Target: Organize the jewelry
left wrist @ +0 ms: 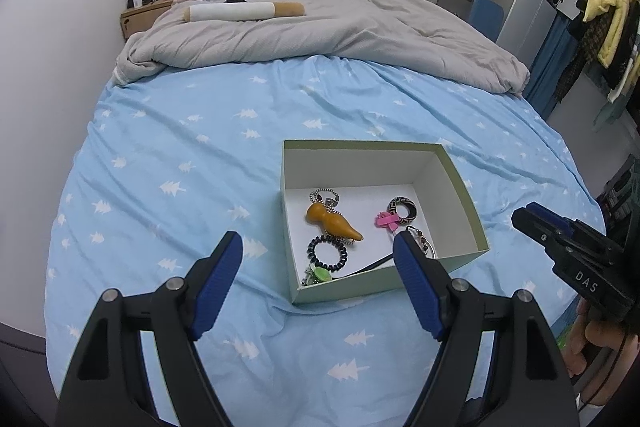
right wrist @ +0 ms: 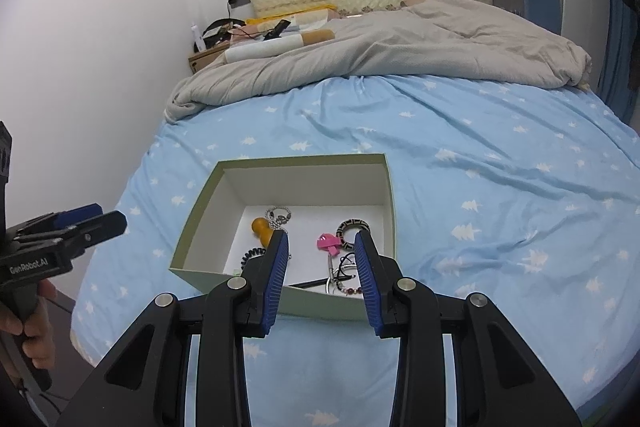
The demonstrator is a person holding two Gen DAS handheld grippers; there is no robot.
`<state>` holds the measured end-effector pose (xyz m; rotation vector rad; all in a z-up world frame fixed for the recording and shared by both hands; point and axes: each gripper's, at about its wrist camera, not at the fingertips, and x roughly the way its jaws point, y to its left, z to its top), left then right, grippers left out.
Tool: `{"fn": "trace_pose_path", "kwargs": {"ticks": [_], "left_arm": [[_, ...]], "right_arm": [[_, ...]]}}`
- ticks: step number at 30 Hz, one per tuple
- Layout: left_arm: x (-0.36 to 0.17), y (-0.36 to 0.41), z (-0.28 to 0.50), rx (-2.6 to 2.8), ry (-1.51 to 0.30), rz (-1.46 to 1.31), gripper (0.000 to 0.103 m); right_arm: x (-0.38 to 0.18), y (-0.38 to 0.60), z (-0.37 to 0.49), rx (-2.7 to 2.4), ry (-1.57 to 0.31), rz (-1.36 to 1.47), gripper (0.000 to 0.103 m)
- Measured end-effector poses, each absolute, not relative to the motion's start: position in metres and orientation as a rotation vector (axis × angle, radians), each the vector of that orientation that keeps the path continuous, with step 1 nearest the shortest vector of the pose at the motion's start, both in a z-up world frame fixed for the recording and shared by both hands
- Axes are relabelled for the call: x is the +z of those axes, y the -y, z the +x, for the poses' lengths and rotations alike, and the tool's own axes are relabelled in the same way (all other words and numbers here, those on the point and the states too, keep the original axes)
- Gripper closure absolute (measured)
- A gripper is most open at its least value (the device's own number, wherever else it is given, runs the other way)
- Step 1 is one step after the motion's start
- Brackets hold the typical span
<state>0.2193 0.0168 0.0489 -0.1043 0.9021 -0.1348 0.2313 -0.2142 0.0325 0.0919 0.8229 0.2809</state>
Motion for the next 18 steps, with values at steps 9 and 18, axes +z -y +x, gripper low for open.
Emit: {"fn": "trace_pose_path", "kwargs": {"ticks": [9,18], "left_arm": [[0.0495,-0.0207,0.2161,-0.134,-0.893,-0.097,0.026],[0.0518,-0.0232,0.2123,-0.126,-0.894,-0.092,0.025]], "right_arm": [[0.0351,0.2191,0.2260,0.259,-0.793,0.100,0.024],[0.0360,0.2157,0.2234,0.231,-0.789,0.065,0.000]]}}
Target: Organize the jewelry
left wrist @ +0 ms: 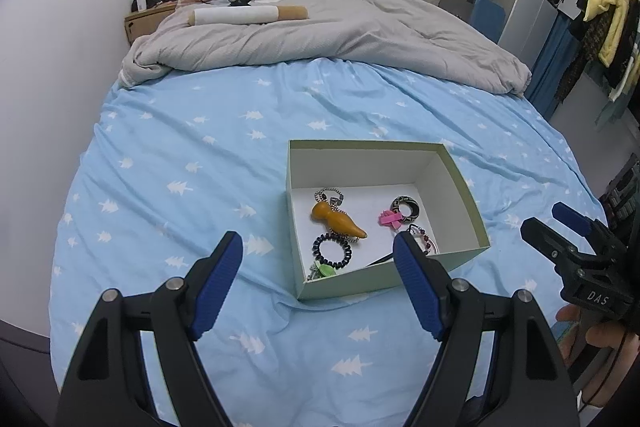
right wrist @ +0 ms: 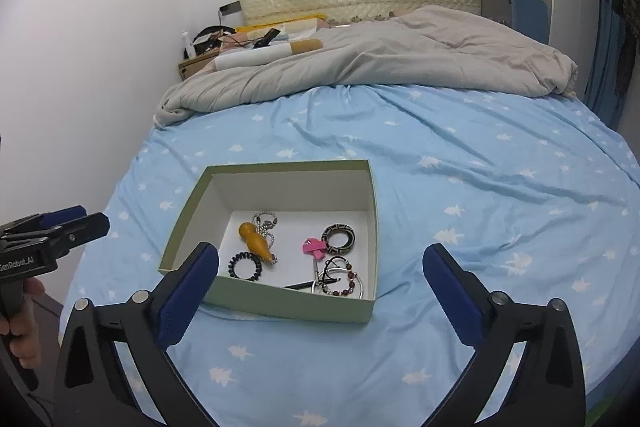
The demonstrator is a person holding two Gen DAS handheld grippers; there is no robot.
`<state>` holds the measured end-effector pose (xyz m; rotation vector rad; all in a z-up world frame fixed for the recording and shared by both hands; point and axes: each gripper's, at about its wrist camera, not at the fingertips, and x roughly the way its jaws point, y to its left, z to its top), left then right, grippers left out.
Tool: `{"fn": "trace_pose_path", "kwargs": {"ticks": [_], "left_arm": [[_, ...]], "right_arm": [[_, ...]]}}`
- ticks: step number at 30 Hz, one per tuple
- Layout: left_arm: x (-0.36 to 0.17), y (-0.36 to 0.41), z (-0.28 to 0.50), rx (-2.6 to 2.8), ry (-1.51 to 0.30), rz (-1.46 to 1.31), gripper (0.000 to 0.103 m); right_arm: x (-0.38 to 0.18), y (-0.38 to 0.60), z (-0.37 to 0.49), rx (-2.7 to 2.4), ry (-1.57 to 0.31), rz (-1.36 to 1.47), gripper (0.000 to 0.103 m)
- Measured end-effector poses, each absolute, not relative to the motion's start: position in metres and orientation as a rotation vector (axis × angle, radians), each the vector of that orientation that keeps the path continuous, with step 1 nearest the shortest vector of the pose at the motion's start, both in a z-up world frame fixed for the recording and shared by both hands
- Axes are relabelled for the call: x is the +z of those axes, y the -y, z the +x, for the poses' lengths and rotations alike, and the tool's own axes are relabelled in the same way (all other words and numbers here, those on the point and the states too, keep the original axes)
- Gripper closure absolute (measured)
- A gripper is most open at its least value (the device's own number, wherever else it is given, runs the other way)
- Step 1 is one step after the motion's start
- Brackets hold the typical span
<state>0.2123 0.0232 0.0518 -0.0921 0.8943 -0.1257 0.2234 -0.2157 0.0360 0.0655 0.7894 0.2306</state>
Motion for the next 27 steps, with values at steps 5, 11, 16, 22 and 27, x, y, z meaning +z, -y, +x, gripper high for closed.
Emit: {"fn": "trace_pose_path", "kwargs": {"ticks": [5,11,16,22,27], "left_arm": [[0.0524,-0.0224,0.2109,-0.124,-0.895,-0.090,0.025],[0.0513,-0.0221,0.2102,-0.117,-0.896,-0.091,0.025],[0.0499,-0.0222,0.2095,-0.116,-0.901,-0.099,0.025],[0.0477,-0.0247,0.2088,-0.108,-0.901,-0.100,0.025],[0.0452,-0.0234,0.2070,-0.100,-0.904,-0.088,0.025]], "right_arm": [[0.0362,0.2137,0.2197,0.235,-0.782,0.059,0.000],[0.0349,0.2137,0.2189,0.233,-0.781,0.055,0.000],[0.0339,0.2152,0.2174,0.230,-0.783,0.057,0.000],[0.0338,0.2184,0.2160,0.220,-0.784,0.062,0.000],[0.0338,0.2193,0.2159,0.216,-0.785,0.063,0.000]]}}
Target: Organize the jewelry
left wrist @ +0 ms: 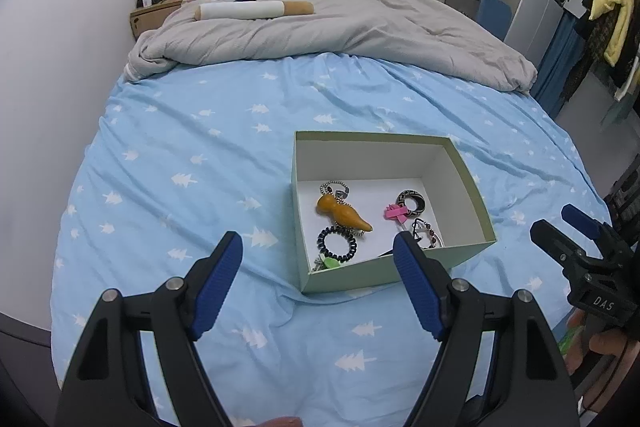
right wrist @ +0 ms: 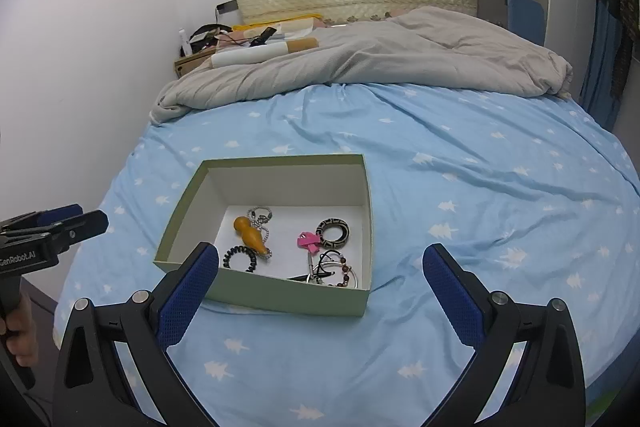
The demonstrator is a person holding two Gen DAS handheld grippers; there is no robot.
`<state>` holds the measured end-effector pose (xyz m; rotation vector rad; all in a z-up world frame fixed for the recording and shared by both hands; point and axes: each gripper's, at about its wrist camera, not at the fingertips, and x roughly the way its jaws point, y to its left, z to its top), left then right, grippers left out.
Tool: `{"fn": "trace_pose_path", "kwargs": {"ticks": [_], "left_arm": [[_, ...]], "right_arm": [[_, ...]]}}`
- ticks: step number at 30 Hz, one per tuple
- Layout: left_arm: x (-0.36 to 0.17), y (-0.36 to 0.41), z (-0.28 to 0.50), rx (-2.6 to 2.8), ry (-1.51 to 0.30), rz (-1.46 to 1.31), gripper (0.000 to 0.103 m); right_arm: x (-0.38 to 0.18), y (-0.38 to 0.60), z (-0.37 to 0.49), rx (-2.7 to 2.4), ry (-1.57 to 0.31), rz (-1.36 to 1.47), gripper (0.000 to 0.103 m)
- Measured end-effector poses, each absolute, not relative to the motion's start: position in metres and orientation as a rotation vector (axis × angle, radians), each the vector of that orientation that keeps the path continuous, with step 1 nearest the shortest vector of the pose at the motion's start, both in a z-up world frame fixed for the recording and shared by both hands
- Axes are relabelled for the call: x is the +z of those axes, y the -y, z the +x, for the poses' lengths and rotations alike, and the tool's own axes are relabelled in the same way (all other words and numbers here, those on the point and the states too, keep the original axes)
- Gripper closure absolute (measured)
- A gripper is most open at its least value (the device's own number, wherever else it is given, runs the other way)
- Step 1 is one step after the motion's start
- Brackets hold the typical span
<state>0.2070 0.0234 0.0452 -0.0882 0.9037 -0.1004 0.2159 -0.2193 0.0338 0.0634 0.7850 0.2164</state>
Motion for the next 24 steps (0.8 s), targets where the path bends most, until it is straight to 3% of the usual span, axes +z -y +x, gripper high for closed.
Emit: {"fn": "trace_pose_path", "kwargs": {"ticks": [24], "left_arm": [[0.0471,-0.0202,0.2057,-0.102,-0.902,-0.080,0.025]], "right_arm": [[0.0316,0.2150,0.2098,0.212,-0.780,0.052,0.000]]}}
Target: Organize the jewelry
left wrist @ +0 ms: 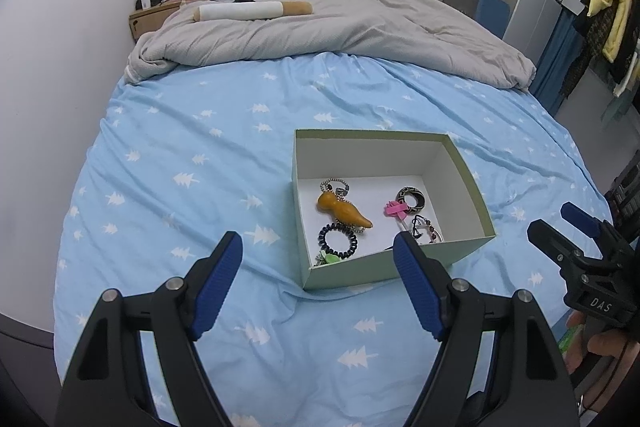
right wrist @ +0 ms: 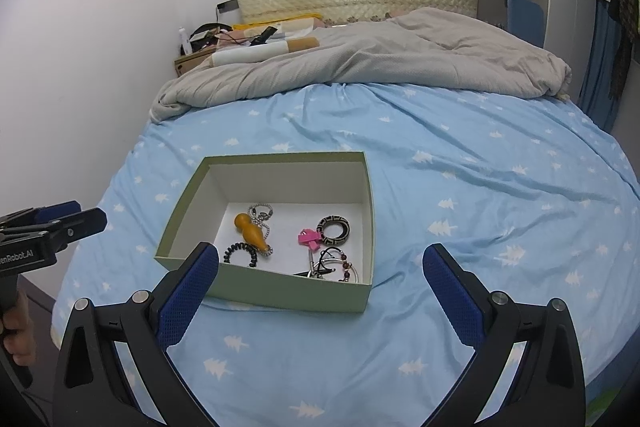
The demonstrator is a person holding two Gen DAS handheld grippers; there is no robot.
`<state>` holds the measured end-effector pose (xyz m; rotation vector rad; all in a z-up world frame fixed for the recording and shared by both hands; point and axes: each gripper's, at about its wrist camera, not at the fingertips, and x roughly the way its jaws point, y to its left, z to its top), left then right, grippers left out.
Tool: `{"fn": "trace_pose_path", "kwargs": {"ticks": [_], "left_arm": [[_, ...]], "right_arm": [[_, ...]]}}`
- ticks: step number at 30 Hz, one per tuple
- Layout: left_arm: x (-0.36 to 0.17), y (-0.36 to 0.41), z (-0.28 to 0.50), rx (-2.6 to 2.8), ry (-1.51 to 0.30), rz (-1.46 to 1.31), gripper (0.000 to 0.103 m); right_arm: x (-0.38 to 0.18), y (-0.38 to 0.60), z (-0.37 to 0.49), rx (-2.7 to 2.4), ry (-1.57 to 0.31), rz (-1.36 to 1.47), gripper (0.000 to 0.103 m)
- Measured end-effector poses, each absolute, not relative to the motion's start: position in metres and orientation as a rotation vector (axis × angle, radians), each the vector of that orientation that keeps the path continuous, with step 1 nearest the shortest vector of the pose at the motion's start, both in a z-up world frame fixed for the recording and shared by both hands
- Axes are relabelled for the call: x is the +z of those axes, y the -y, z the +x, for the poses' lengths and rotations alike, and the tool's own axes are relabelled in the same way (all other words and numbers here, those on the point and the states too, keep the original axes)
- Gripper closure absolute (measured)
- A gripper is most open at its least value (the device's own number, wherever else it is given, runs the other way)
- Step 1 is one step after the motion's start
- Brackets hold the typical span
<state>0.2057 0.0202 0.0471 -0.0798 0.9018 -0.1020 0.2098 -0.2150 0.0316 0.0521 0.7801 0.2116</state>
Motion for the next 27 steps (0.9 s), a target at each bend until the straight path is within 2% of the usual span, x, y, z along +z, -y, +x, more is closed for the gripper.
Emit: {"fn": "trace_pose_path", "kwargs": {"ticks": [27], "left_arm": [[0.0460,-0.0183,0.2011,-0.101,-0.912,-0.068,0.025]], "right_arm": [[0.0295,0.2147,0.2074,0.207,-0.790,0.039,0.000]]}}
